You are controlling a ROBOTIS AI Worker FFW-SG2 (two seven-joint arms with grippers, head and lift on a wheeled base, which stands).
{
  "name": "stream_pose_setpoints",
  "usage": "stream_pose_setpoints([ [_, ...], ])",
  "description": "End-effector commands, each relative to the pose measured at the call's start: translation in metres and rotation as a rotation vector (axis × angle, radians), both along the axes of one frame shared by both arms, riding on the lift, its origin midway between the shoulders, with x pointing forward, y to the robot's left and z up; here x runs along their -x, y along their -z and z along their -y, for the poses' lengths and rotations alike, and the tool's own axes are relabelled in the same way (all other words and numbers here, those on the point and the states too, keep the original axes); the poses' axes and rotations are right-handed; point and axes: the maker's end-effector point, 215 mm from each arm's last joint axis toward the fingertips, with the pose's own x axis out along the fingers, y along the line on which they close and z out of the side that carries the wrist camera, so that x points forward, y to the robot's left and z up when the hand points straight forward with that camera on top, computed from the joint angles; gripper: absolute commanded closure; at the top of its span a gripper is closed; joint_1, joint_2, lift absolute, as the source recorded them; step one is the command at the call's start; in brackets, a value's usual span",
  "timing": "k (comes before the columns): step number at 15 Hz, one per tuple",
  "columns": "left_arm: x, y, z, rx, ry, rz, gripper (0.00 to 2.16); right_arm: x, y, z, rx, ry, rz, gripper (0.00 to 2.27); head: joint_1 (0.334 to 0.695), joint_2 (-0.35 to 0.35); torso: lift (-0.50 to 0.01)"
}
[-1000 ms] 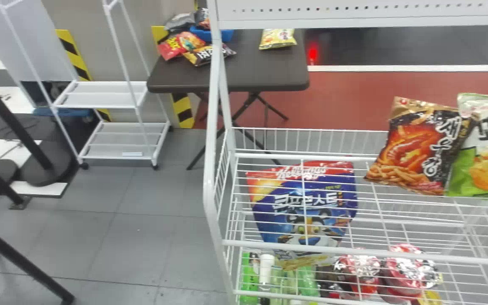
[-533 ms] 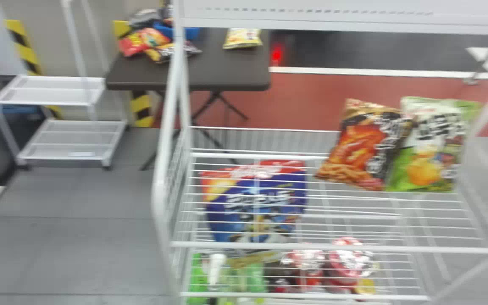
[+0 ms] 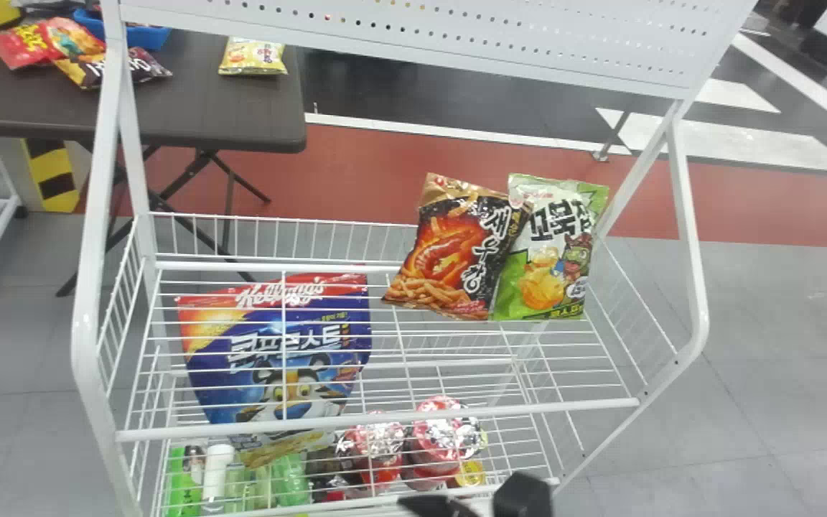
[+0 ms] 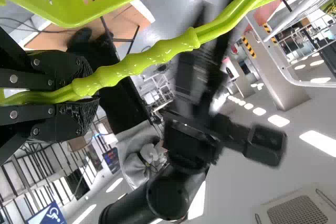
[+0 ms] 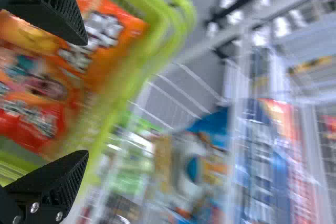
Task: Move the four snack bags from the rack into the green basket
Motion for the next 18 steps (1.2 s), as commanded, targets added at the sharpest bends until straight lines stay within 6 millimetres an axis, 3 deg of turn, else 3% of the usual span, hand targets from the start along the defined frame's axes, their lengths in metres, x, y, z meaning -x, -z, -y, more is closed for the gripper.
stream_pose_setpoints([
  [1,0.0,0.001,-0.002,-0.001,-0.006,0.001,1.99,-0.036,-0.056,0.037,-0.044,0.102,0.178,0.05,0.695,-0.332,0.0],
  [4,0.001,0.002,-0.001,-0.005,-0.006,0.0,1.99,-0.088,-0.117,0.088,-0.008,0.263,0.415,0.05,0.695,-0.35,0.0],
  [6,0.001,0.002,0.001,-0.007,-0.005,0.001,1.99,-0.125,-0.129,0.12,0.016,0.359,0.478,0.05,0.695,-0.35,0.0],
  [9,0.002,0.003,0.001,-0.009,-0.002,-0.001,1.99,-0.186,-0.126,0.159,0.033,0.45,0.507,0.06,0.695,-0.35,0.0],
  [12,0.002,0.004,0.0,-0.011,-0.004,-0.003,1.99,-0.227,-0.113,0.193,0.033,0.529,0.488,0.07,0.695,-0.35,0.0],
  [15,0.003,0.004,0.0,-0.01,-0.007,-0.005,1.99,-0.256,-0.105,0.212,0.036,0.541,0.472,0.07,0.695,-0.35,0.0],
  [18,0.003,0.004,0.001,-0.01,-0.005,-0.006,1.99,-0.288,-0.092,0.21,0.021,0.499,0.429,0.08,0.695,-0.35,0.0],
])
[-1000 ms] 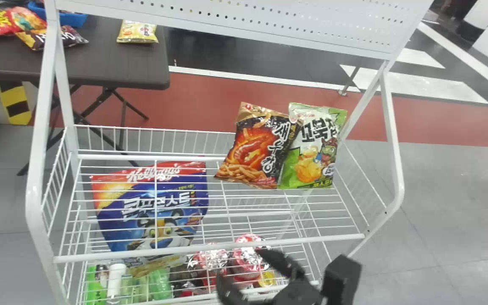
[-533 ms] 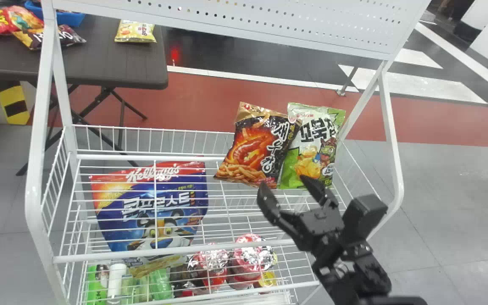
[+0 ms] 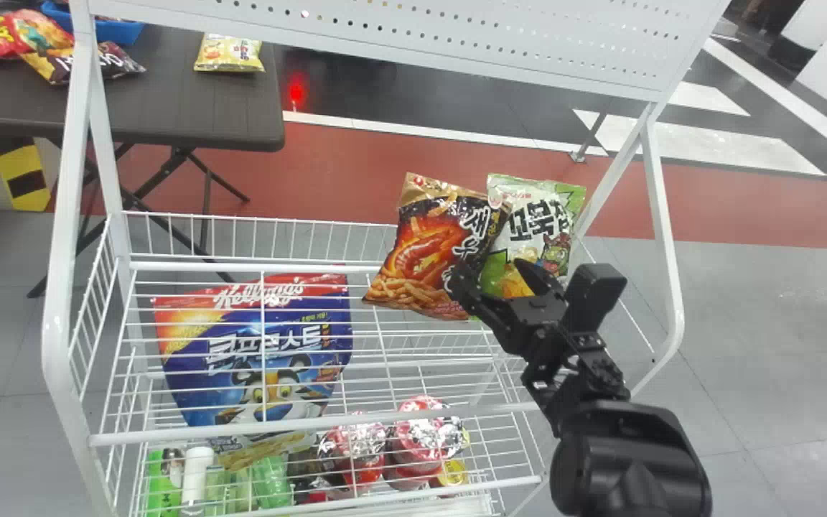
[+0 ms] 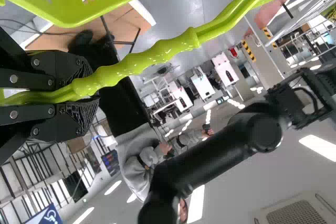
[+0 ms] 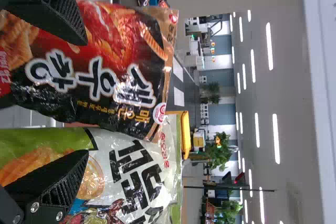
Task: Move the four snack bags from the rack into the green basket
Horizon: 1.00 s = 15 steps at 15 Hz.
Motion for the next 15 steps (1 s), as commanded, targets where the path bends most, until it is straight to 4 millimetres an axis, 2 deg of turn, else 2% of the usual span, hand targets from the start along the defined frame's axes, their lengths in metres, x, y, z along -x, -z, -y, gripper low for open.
stream_pose_setpoints([
  [1,0.0,0.0,0.0,-0.001,0.0,0.0,1.99,-0.023,0.007,-0.005,-0.024,-0.041,-0.022,0.08,0.695,-0.35,0.0],
  [4,0.0,0.001,0.0,-0.004,-0.002,-0.001,1.99,-0.038,0.009,-0.028,-0.059,-0.134,-0.041,0.14,0.695,-0.35,0.0],
  [5,-0.001,0.001,0.0,-0.006,-0.004,0.0,1.99,-0.04,0.009,-0.036,-0.061,-0.153,-0.044,0.26,0.695,-0.35,0.0],
  [6,-0.001,0.002,0.0,-0.008,-0.005,0.003,1.99,-0.039,0.014,-0.044,-0.071,-0.175,-0.066,0.77,0.695,-0.35,0.0],
  [7,-0.002,0.003,-0.001,-0.011,-0.008,0.002,1.99,-0.036,0.022,-0.051,-0.084,-0.185,-0.099,1.84,0.695,-0.35,0.0],
  [8,-0.002,0.003,-0.001,-0.012,-0.01,0.002,1.99,-0.034,0.023,-0.054,-0.084,-0.188,-0.107,2.05,0.695,-0.35,0.0],
  [11,-0.004,0.003,-0.001,-0.012,-0.01,0.005,1.99,-0.025,0.017,-0.059,-0.074,-0.196,-0.108,2.13,0.695,-0.35,0.0],
  [14,-0.004,0.003,0.0,-0.012,-0.006,0.007,1.99,-0.002,0.006,-0.061,-0.053,-0.198,-0.088,2.16,0.695,-0.35,0.0],
  [15,-0.005,0.002,0.0,-0.012,-0.006,0.008,1.99,0.007,-0.004,-0.061,-0.041,-0.199,-0.077,2.16,0.695,-0.35,0.0],
])
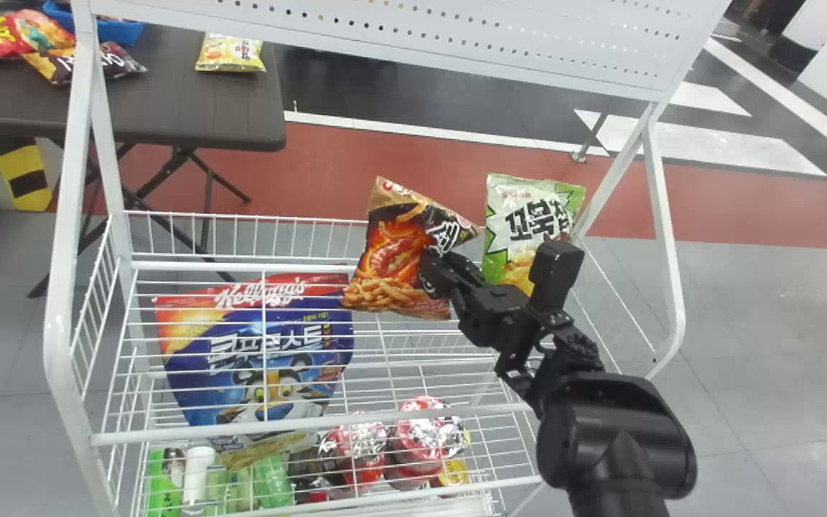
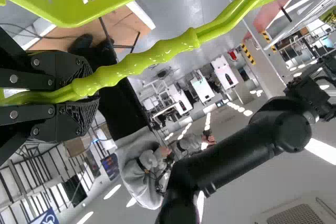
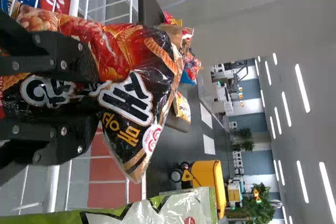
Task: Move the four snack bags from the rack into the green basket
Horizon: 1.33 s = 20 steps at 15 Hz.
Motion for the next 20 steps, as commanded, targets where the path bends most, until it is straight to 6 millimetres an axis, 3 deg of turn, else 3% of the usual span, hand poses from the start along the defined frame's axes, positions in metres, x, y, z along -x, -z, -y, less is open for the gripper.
stream_pose_setpoints([
  [1,-0.001,0.0,0.0,-0.001,0.0,0.003,1.99,0.022,-0.02,0.001,0.019,-0.003,0.018,2.16,0.695,-0.35,0.0],
  [4,-0.003,-0.001,-0.001,0.002,-0.002,0.014,1.99,0.066,-0.051,0.004,0.043,-0.015,0.023,2.16,0.695,-0.35,0.0],
  [7,-0.002,-0.001,0.001,0.003,0.001,0.017,1.99,0.116,-0.066,-0.005,0.024,-0.068,-0.019,2.16,0.695,-0.35,0.0],
  [8,-0.002,-0.002,0.002,0.004,0.004,0.018,1.99,0.137,-0.057,-0.007,-0.002,-0.077,-0.088,2.16,0.695,-0.35,0.0],
  [11,-0.003,0.0,0.003,-0.003,0.0,0.018,1.99,0.208,-0.015,-0.03,-0.087,-0.151,-0.291,2.16,0.695,-0.35,0.0],
  [14,-0.004,0.0,0.003,-0.006,-0.003,0.018,1.99,0.269,0.046,-0.066,-0.167,-0.226,-0.522,2.16,0.695,-0.35,0.0],
  [18,-0.002,0.002,0.005,-0.007,-0.003,0.014,1.99,0.326,0.131,-0.111,-0.208,-0.307,-0.749,2.16,0.695,-0.35,0.0],
  [20,-0.002,0.002,0.005,-0.007,-0.003,0.014,1.99,0.353,0.162,-0.138,-0.221,-0.356,-0.85,2.16,0.695,-0.35,0.0],
])
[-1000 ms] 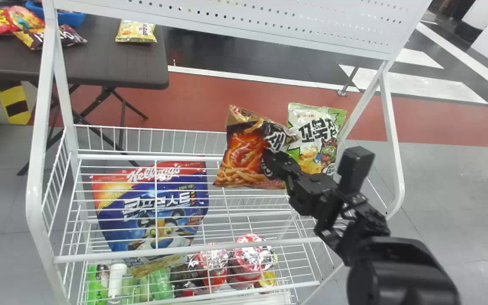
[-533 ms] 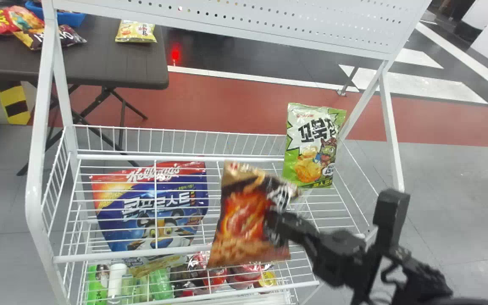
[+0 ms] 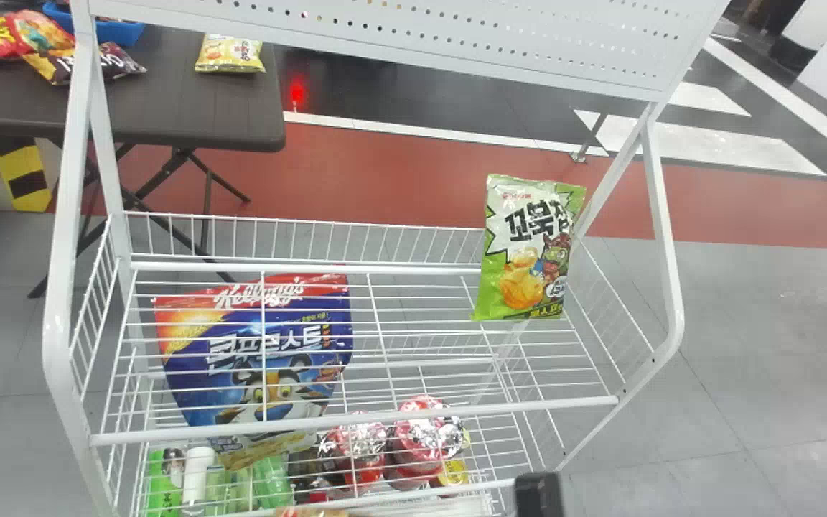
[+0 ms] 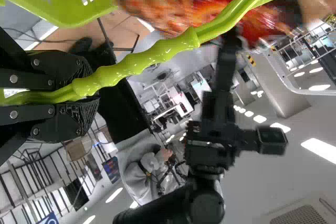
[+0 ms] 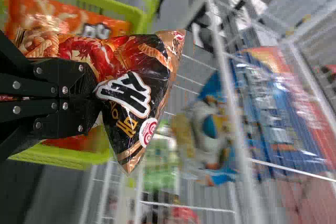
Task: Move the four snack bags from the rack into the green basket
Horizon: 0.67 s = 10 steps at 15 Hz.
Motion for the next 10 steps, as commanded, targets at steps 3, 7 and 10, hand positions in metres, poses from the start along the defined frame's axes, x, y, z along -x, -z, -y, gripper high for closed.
stream_pose_setpoints([
  [3,0.001,0.0,0.0,0.001,0.0,0.0,1.99,0.04,0.056,-0.055,-0.032,-0.107,-0.174,2.16,0.695,-0.35,0.0],
  [7,0.0,0.0,-0.002,0.002,-0.005,0.006,1.99,0.055,0.081,-0.055,0.058,-0.129,-0.284,1.03,0.695,-0.35,0.0],
  [10,0.0,0.0,-0.004,0.001,-0.006,0.009,1.99,0.029,0.07,-0.036,0.124,-0.112,-0.135,0.0,0.695,-0.35,0.0],
])
